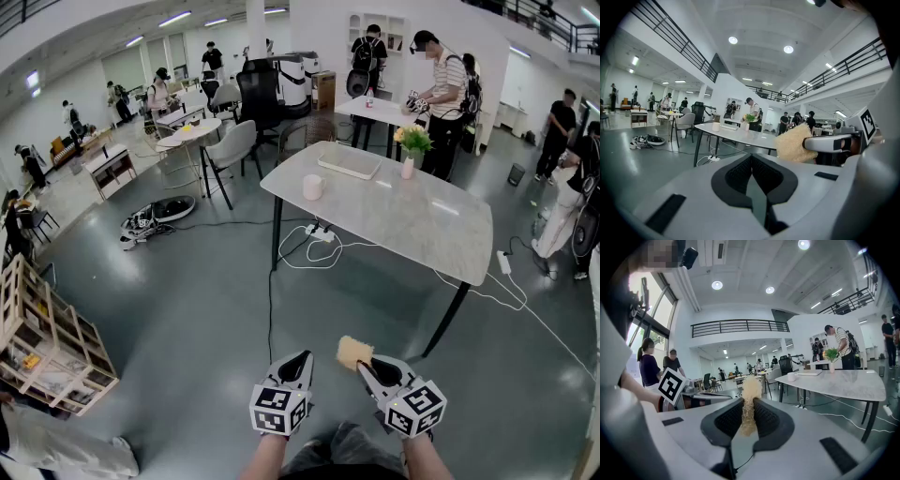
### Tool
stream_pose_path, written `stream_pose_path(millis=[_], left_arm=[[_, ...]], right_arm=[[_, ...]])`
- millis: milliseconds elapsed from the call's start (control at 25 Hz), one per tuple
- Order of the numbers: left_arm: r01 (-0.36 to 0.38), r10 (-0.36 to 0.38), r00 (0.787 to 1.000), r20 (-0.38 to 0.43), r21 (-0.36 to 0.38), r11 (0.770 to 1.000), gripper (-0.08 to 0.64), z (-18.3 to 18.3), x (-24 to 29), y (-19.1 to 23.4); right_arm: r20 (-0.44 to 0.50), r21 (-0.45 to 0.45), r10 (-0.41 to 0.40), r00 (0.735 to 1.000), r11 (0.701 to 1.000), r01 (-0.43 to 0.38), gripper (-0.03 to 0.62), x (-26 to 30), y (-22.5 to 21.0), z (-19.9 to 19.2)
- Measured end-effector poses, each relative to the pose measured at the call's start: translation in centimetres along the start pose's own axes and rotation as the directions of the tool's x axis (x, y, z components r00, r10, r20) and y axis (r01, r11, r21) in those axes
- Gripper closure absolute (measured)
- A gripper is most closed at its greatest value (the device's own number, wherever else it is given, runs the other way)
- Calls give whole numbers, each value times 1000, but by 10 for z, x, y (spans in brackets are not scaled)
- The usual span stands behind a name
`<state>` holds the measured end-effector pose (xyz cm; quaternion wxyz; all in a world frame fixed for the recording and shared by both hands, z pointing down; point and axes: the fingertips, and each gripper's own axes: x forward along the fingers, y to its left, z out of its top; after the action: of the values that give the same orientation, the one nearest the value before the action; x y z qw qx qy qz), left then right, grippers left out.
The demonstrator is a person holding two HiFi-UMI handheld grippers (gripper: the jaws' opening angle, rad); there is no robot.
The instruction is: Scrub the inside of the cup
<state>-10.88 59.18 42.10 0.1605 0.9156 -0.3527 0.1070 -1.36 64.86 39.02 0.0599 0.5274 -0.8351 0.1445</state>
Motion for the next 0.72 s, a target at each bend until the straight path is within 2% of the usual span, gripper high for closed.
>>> stream_pose_path(millis=[400, 720], left_arm=[[-4, 4, 1000, 7, 16, 1000, 546, 4, -3, 4], [-4, 4, 1000, 1, -6, 1000, 546, -5, -3, 11]], right_arm=[[-8, -10, 2, 1000, 1000, -2, 532, 7, 3, 2], [4, 32, -31, 999, 999, 31, 532, 9, -2, 0]])
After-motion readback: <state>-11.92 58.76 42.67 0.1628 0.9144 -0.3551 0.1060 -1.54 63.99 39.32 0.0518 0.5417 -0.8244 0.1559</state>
